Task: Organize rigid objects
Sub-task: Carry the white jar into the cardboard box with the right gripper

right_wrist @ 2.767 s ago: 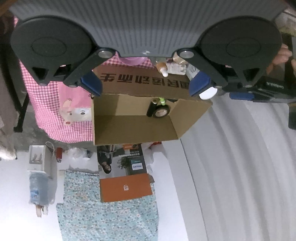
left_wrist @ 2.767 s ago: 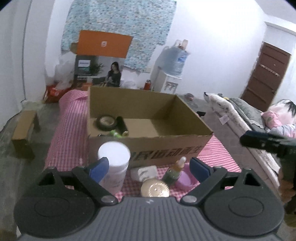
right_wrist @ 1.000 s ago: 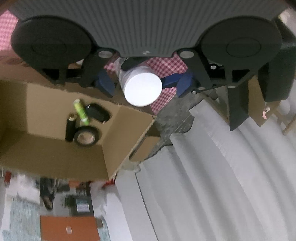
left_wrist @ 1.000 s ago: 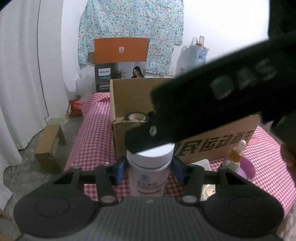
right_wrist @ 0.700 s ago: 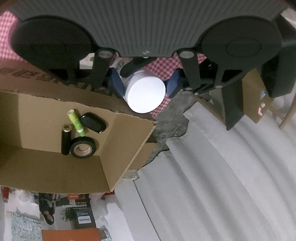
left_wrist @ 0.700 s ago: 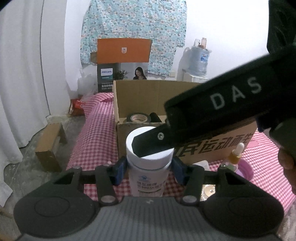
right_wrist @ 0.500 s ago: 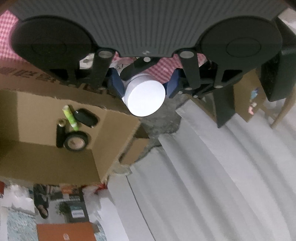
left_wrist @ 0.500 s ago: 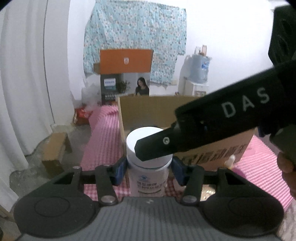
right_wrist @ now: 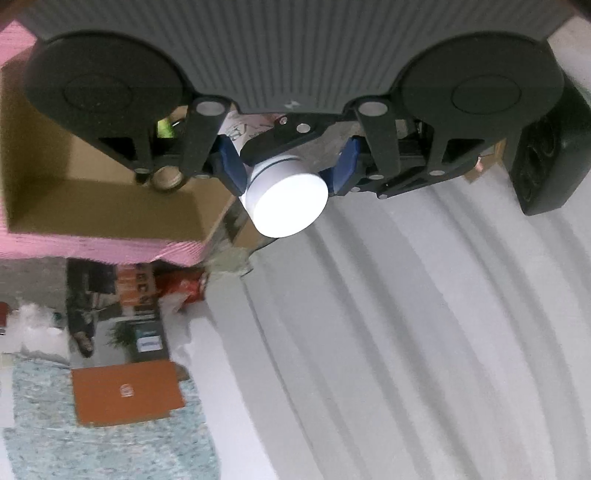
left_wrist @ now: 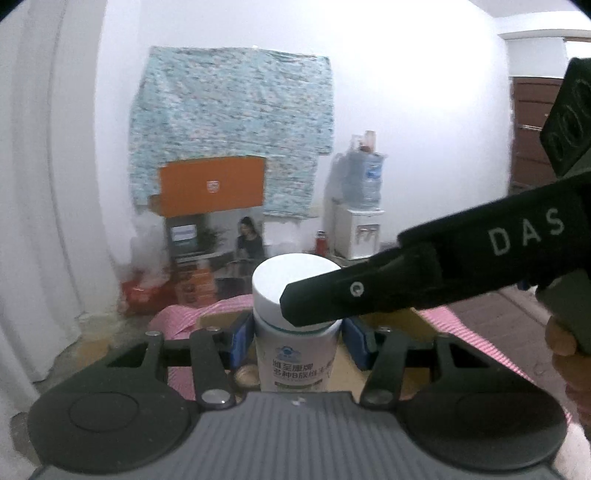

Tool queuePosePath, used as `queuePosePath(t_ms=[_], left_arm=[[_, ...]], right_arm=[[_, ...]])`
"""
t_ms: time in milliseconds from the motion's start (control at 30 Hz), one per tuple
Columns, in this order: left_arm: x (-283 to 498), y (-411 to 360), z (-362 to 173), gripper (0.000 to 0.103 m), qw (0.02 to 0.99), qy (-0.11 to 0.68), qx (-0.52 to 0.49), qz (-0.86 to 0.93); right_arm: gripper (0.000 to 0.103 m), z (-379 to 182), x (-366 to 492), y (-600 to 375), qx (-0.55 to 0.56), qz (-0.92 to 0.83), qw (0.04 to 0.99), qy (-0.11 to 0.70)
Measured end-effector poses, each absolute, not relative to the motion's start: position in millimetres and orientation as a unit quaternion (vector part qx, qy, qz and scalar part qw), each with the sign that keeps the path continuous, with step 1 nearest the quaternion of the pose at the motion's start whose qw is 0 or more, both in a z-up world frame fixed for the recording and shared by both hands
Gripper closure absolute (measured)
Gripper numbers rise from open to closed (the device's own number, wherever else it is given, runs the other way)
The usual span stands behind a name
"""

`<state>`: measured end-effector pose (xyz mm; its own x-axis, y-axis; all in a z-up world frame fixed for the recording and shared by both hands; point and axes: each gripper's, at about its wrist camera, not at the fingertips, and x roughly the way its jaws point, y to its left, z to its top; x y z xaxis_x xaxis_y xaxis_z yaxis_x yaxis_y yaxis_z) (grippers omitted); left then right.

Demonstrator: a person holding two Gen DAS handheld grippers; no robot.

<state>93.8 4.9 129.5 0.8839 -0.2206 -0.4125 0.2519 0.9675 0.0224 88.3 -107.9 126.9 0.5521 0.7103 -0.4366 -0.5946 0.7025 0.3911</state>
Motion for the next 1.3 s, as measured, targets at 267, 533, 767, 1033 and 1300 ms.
queuePosePath(t_ms=[267, 533, 767, 1033, 1300], left_arm=[[185, -30, 117, 0.049, 0.953, 0.248, 0.024, -0.175], [272, -45, 71, 0.049, 0.932, 0.314, 0.034, -0.178], [312, -49, 38, 0.049, 0.915, 0.366, 0.050, -0.165], [328, -51, 20, 0.049, 0.903, 0.394, 0.067, -0.156], [330, -48, 11, 0.049, 0.898, 0.406, 0.074, -0.155]], right_arm=[[0.050, 122, 173, -157, 0.127, 0.322, 0.882, 0.321], [0.050, 66, 251, -187, 0.161, 0.297, 0.866, 0.369], [0.050, 14, 298, -190, 0.186, 0.291, 0.845, 0.409], [0.049, -16, 328, -173, 0.178, 0.286, 0.837, 0.431], [0.047, -25, 330, -163, 0.167, 0.286, 0.834, 0.441]])
